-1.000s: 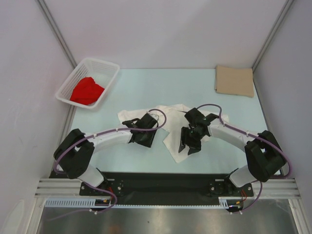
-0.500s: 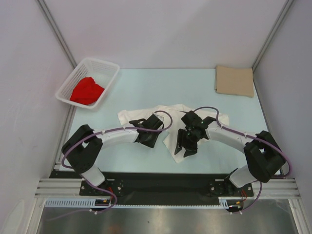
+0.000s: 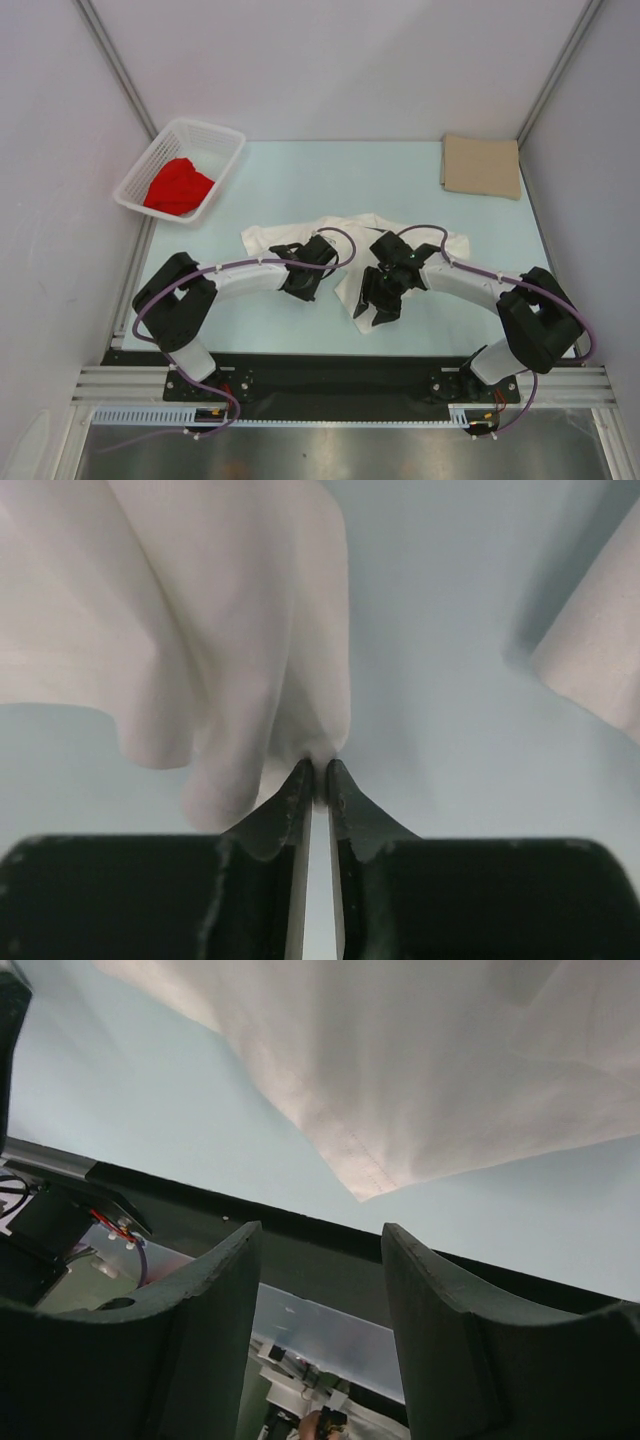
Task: Fold and stack the t-shirts
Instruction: Flatten the tshirt out
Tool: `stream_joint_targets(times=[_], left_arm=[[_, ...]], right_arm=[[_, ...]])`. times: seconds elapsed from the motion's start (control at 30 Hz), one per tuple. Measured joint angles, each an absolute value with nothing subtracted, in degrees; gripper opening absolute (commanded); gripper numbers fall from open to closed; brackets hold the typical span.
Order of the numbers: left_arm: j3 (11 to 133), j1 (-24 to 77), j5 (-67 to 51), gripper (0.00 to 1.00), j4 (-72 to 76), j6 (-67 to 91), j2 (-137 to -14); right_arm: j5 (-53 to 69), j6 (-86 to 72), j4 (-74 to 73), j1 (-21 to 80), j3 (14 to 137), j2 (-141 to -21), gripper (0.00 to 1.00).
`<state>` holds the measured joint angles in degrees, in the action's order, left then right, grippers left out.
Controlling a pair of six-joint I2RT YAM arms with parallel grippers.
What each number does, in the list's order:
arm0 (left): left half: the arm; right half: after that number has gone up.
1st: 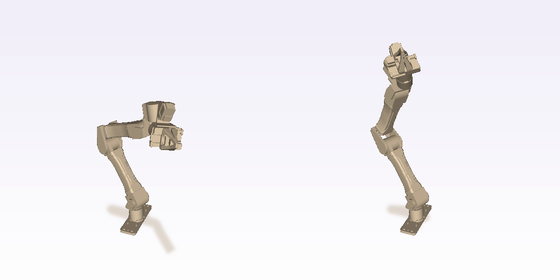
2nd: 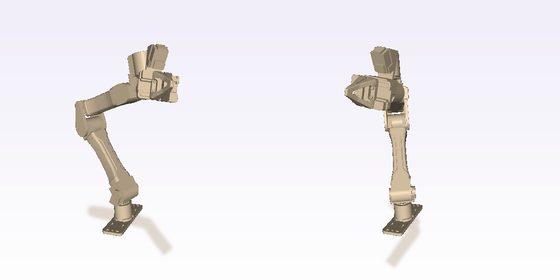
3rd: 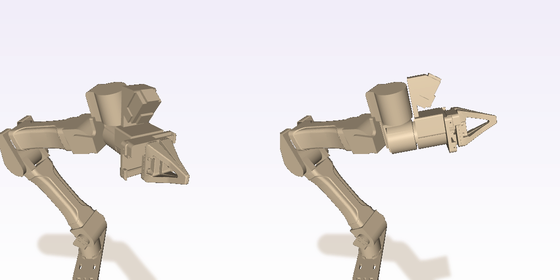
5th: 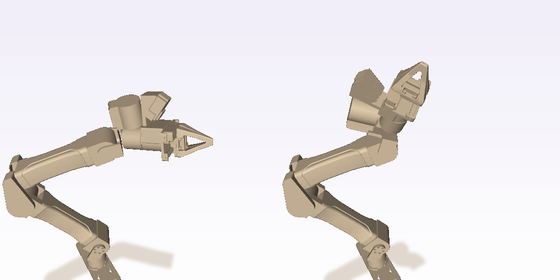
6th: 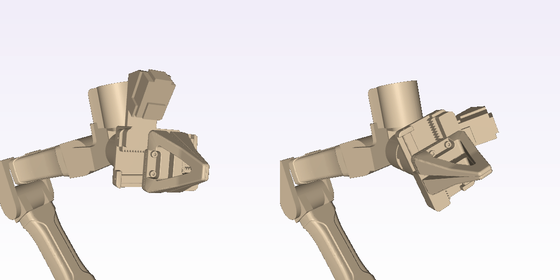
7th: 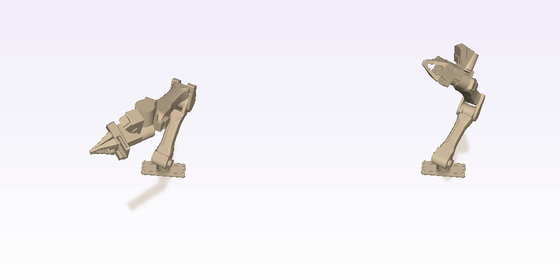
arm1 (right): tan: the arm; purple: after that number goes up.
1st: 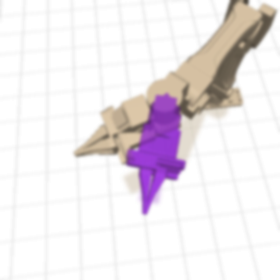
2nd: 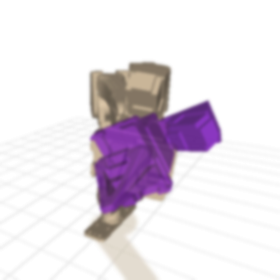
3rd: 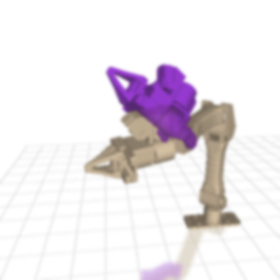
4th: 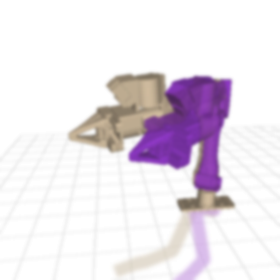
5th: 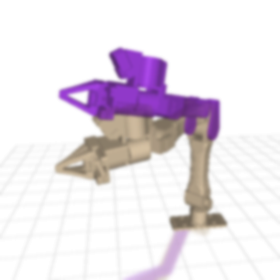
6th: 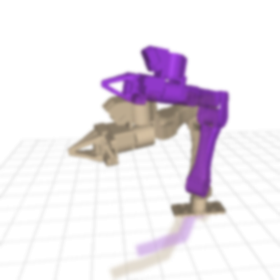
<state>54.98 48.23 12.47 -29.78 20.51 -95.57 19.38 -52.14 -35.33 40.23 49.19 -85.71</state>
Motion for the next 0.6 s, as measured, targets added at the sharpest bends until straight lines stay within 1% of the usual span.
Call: stream_joint_targets(times=[0.07,0.1,0.13,0.2,0.27,0.47,0.53,0.6], left_arm=[[54.98,48.25,12.93,0.09,-29.93,20.45,-95.57],[54.98,48.25,13.02,0.05,-29.98,20.45,-95.57],[55.02,48.25,13.15,0.02,-30.06,20.47,-95.48],[55.11,48.27,13.15,0.00,-30.39,20.47,-95.20],[55.24,48.27,13.15,0.00,-31.18,20.51,-94.72],[56.84,48.27,13.15,0.00,-33.61,20.49,-91.77],[57.60,48.27,13.13,0.01,-34.09,20.49,-90.67],[58.00,48.27,13.10,0.00,-34.13,20.49,-89.78]], right_arm=[[19.11,-52.97,-35.24,40.66,49.12,-85.71,0.54],[18.94,-53.34,-35.22,40.91,49.08,-85.71,0.53],[18.79,-53.74,-35.11,41.17,48.97,-85.71,0.47],[18.68,-54.54,-34.68,41.54,48.40,-85.71,0.43],[18.68,-55.53,-34.04,41.56,47.29,-85.71,0.44],[18.68,-57.14,-33.71,41.67,45.54,-85.71,0.58],[18.63,-57.43,-33.50,41.87,45.21,-85.71,0.58],[18.46,-57.63,-33.39,42.17,44.99,-85.86,0.56]])
